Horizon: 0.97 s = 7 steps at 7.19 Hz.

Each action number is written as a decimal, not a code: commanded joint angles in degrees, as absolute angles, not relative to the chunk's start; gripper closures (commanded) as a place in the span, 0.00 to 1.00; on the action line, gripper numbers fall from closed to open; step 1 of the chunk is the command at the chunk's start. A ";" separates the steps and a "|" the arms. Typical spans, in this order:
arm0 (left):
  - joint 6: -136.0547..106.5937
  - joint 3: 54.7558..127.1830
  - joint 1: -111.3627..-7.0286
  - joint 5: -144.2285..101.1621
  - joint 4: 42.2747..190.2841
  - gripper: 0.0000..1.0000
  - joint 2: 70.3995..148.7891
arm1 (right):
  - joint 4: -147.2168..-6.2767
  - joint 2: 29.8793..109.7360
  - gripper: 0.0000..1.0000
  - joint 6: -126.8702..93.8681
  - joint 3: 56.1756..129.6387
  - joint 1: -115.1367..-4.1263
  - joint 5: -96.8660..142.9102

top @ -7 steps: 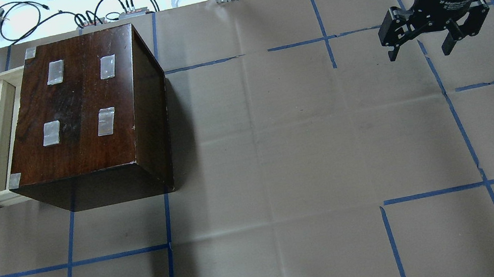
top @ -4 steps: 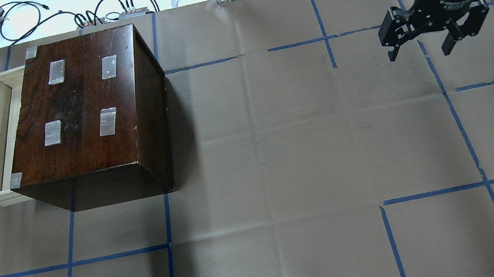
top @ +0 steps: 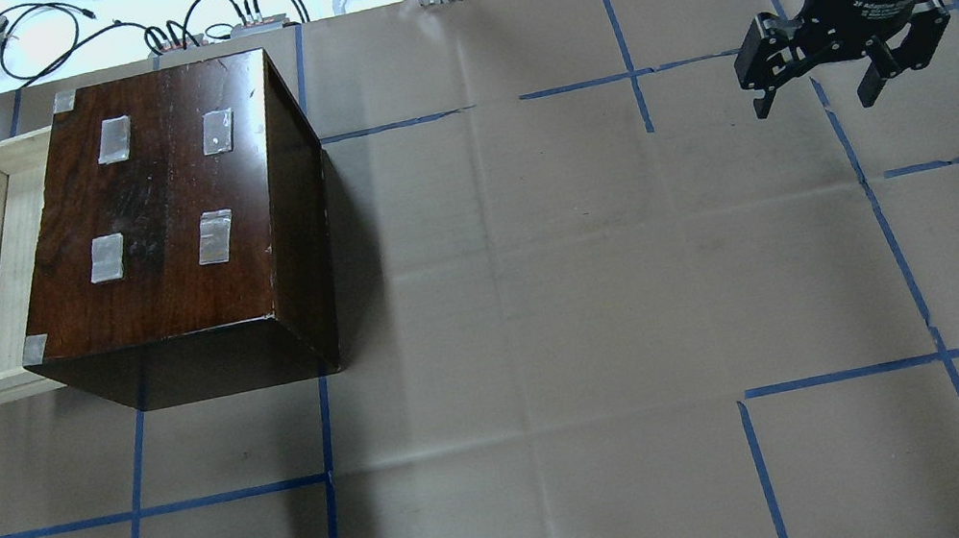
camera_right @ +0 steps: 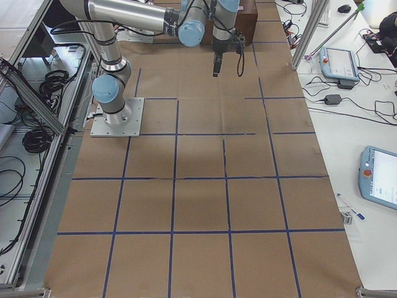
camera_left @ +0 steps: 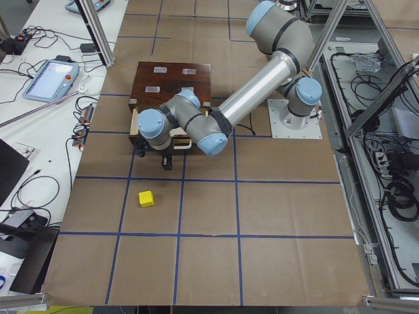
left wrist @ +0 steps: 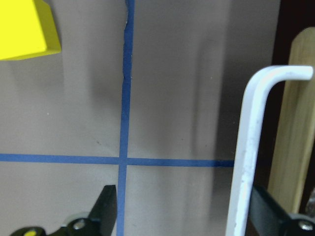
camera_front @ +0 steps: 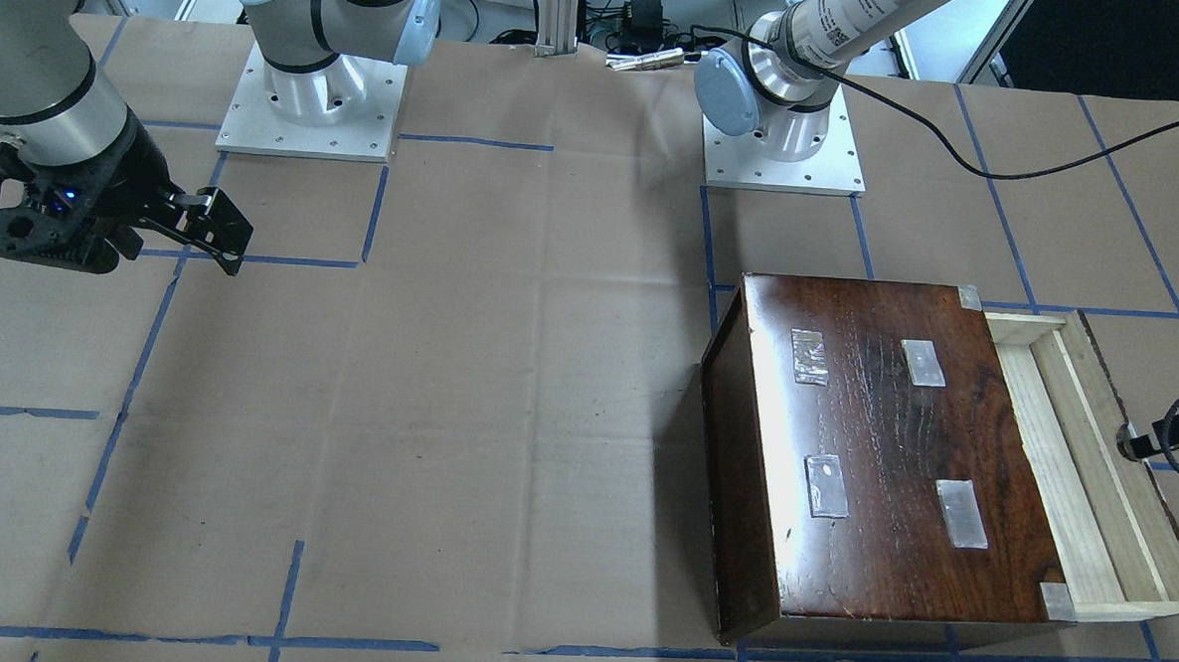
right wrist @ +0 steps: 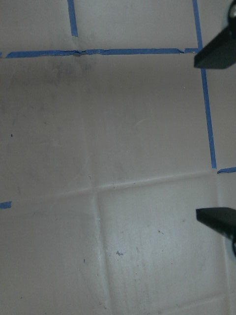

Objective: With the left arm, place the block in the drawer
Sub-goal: 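Release the handle and move the left gripper over the yellow cube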

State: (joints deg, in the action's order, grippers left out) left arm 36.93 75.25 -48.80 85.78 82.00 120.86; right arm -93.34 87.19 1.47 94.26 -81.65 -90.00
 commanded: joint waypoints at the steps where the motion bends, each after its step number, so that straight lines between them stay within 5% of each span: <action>1: 37.26 74.62 -48.43 86.40 81.83 0.08 121.90 | -93.34 87.10 0.00 1.49 94.31 -81.65 -90.00; 7: 38.58 66.12 -48.34 86.40 78.51 0.05 127.33 | -93.34 87.10 0.00 1.49 94.31 -81.65 -90.00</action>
State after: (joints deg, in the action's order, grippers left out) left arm 38.19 69.01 -48.37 86.40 80.65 124.58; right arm -93.34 87.17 1.45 94.31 -81.65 -90.00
